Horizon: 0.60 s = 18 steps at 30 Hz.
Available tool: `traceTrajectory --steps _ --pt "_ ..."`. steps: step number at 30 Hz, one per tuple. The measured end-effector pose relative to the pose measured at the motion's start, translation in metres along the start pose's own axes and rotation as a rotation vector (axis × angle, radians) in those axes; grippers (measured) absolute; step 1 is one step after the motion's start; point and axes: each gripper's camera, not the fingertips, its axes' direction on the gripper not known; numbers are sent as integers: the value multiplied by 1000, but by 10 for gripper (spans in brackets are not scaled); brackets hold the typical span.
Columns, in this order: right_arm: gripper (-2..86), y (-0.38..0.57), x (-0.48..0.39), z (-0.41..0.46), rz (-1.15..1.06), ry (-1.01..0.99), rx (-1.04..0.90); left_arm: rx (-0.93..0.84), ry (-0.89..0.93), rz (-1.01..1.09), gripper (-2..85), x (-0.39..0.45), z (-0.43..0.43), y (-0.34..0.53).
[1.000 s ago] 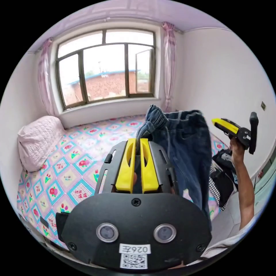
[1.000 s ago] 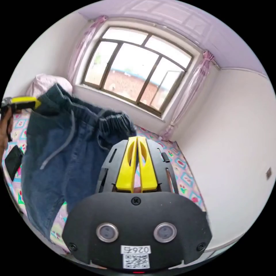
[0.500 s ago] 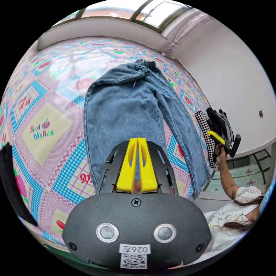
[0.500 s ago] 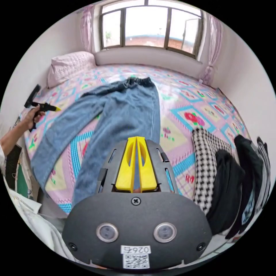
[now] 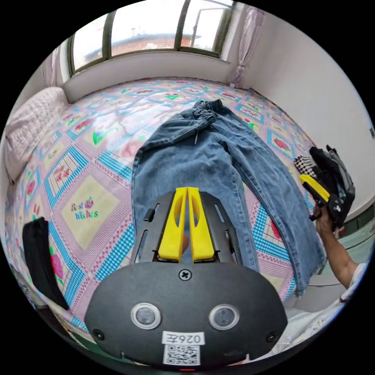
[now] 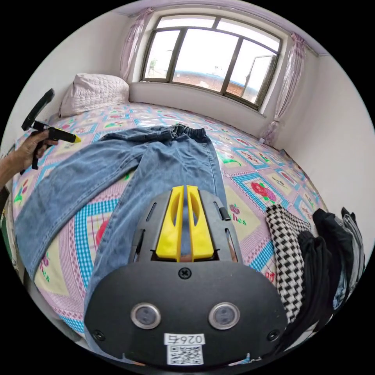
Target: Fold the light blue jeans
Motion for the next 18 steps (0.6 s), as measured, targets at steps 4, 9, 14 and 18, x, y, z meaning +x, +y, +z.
traceTrajectory --steps 4,9,14,18 --pt "-14 -70 42 36 15 -53 37 -60 -177 156 -9 79 33 -37" --pt "-10 -136 83 75 22 -128 10 -62 -190 172 5 125 69 -60" --pt "12 -186 131 71 77 -177 45 -77 -241 227 78 161 92 -75" --pt "26 -208 163 66 120 -237 34 -108 -367 365 83 201 118 -89"
